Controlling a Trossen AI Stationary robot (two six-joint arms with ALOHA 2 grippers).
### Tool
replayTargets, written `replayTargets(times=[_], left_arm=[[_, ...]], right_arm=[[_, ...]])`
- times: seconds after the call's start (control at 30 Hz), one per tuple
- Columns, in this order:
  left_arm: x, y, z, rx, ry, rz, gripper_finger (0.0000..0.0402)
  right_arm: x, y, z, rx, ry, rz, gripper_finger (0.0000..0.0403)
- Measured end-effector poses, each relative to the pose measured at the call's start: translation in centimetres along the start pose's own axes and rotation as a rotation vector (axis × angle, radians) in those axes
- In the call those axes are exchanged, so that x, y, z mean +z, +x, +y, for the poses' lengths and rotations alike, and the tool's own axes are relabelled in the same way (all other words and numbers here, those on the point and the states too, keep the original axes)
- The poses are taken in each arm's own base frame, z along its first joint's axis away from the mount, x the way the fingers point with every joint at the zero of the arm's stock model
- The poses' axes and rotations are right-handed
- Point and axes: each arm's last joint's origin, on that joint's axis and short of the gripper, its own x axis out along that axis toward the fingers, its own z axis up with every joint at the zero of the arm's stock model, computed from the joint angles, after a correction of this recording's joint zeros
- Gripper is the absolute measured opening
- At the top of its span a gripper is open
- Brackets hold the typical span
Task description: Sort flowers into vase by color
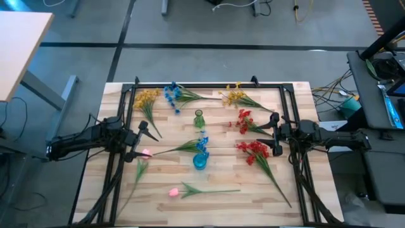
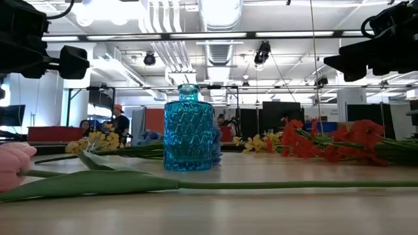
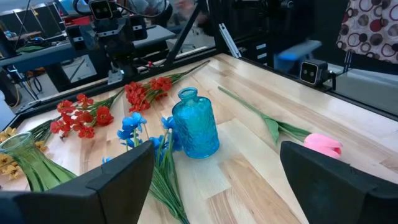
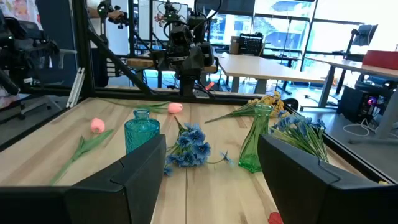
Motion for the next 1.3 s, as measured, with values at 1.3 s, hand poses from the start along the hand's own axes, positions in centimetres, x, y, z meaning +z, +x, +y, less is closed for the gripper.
replayTargets(times=[1.3], left_arm=[[0.0, 0.0, 0.0, 0.0, 0.0, 0.0, 0.0329]], right_arm=[[0.02, 0.0, 0.0, 0.0, 0.023, -0.002, 0.0247]])
